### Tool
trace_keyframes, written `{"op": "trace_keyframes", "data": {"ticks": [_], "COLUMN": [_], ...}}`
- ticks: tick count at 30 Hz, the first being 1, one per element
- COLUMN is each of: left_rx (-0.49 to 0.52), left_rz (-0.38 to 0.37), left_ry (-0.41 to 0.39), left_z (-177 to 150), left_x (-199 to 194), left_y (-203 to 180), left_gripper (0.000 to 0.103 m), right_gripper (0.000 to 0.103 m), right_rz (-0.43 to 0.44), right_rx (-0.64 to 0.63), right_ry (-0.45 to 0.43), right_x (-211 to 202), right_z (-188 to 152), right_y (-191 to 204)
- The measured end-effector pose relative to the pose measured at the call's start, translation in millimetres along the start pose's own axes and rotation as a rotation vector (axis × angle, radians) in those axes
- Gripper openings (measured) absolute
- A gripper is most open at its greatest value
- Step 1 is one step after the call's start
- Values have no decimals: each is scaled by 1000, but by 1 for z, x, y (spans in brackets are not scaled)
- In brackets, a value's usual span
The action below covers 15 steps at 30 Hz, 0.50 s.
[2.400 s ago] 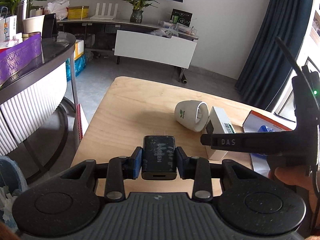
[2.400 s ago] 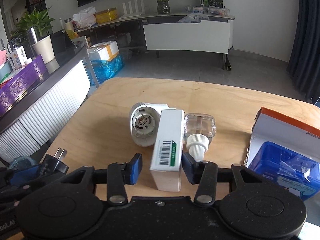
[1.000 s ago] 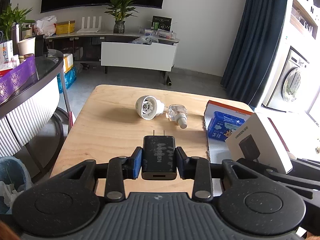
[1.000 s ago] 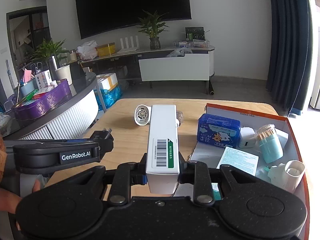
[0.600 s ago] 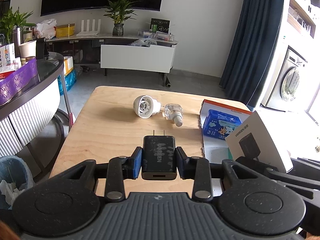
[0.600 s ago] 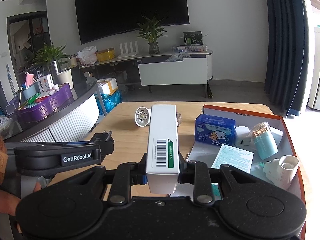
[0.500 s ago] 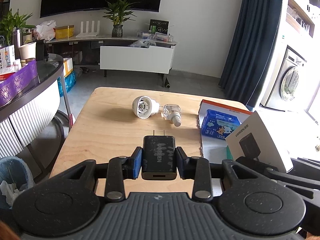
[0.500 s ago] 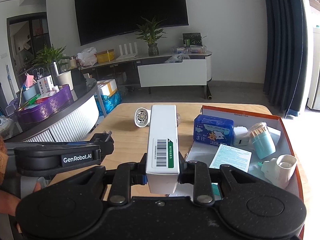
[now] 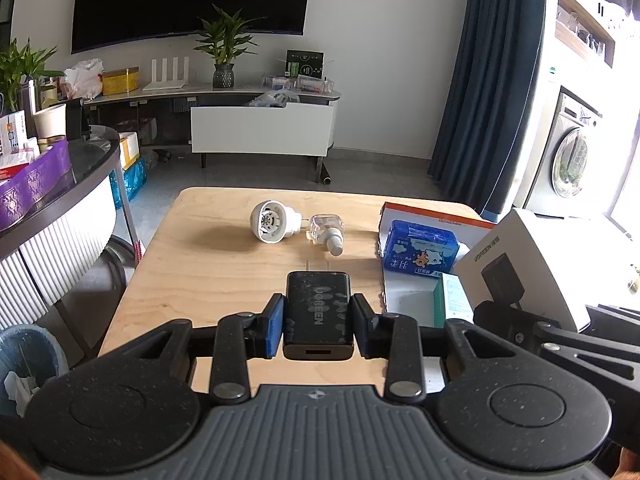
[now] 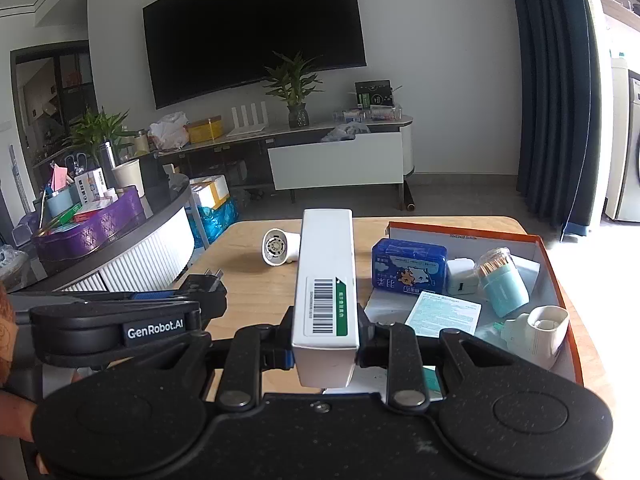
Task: Organize rigid objects
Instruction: 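Carry the black charger and white boxed device over the white tray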
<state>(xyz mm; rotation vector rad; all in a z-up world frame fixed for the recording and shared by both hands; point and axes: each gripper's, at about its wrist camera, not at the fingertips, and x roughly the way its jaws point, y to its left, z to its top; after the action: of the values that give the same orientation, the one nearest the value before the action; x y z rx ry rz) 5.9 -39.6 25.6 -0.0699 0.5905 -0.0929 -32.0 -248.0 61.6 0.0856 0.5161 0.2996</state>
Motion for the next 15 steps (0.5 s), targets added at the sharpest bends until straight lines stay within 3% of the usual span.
{"op": "trace_keyframes", "data": {"ticks": [15], "left_rx": [45], "left_rz": [-20], "left_ry": [-21], "left_z": [-2], "left_x": [-5], "left_y": [-16], "left_gripper": [35], "right_gripper": [32], "right_rz": [-33], "right_rx": [37], "right_ry": [-42], "right_x": [-22], "right_z": [-4], "right_y": [-20]}}
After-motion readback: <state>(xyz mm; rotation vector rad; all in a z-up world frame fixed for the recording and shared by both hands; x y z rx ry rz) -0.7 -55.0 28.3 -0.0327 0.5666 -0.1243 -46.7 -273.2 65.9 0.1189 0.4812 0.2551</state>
